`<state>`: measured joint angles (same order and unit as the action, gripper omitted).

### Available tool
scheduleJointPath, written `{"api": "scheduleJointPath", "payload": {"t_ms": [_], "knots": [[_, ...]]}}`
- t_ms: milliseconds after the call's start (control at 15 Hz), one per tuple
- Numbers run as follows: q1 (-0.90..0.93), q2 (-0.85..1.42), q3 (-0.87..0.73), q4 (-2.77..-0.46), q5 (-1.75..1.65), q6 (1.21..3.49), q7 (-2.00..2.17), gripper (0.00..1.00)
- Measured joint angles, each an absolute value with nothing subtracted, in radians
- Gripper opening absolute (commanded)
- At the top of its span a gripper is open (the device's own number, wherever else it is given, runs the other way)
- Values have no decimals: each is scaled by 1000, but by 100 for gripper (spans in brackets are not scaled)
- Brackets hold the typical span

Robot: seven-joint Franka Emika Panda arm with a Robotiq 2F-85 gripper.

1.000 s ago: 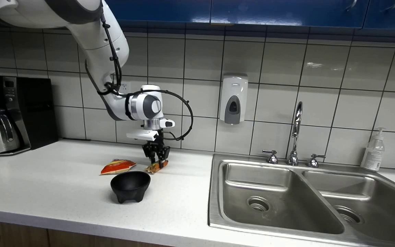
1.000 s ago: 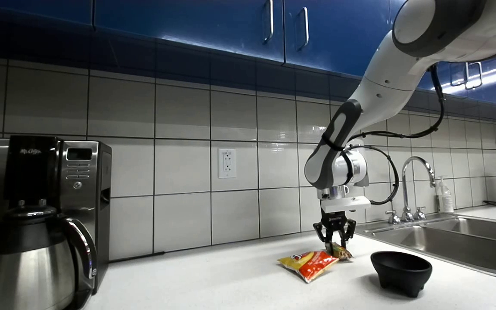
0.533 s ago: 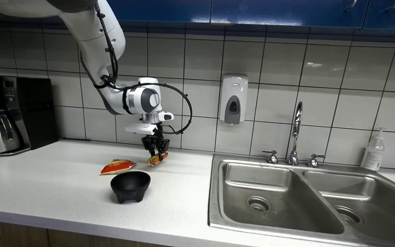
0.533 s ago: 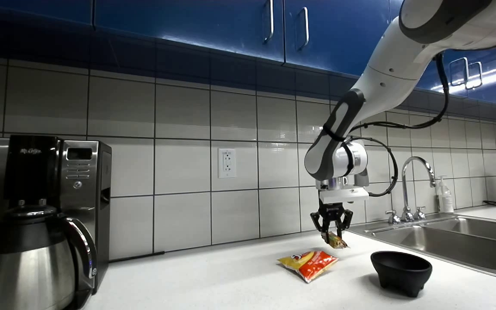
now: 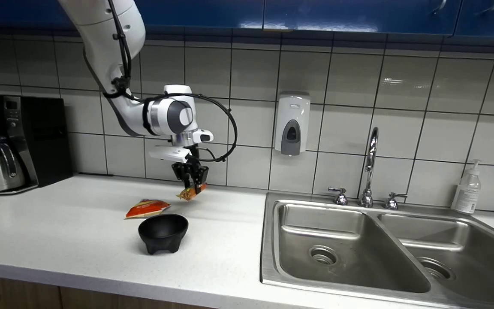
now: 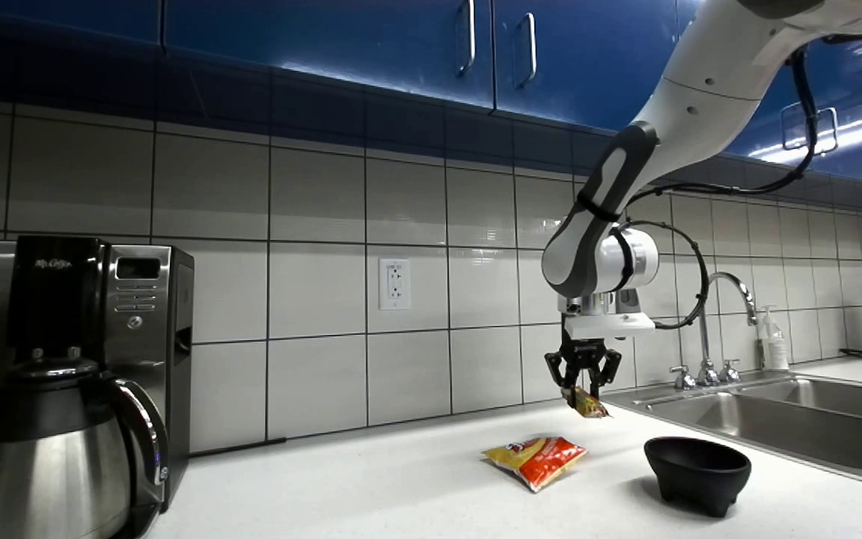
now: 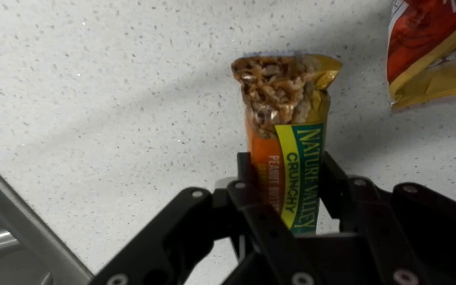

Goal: Put the chocolate bar inside the bowl

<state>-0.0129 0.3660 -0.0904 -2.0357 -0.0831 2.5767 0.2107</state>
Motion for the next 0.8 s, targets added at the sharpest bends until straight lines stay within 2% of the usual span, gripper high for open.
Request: {"api": "scheduleJointPath", "payload": {"t_ms": [800], "knots": [[-15, 114, -103, -2328, -85, 2627, 210, 18]]}}
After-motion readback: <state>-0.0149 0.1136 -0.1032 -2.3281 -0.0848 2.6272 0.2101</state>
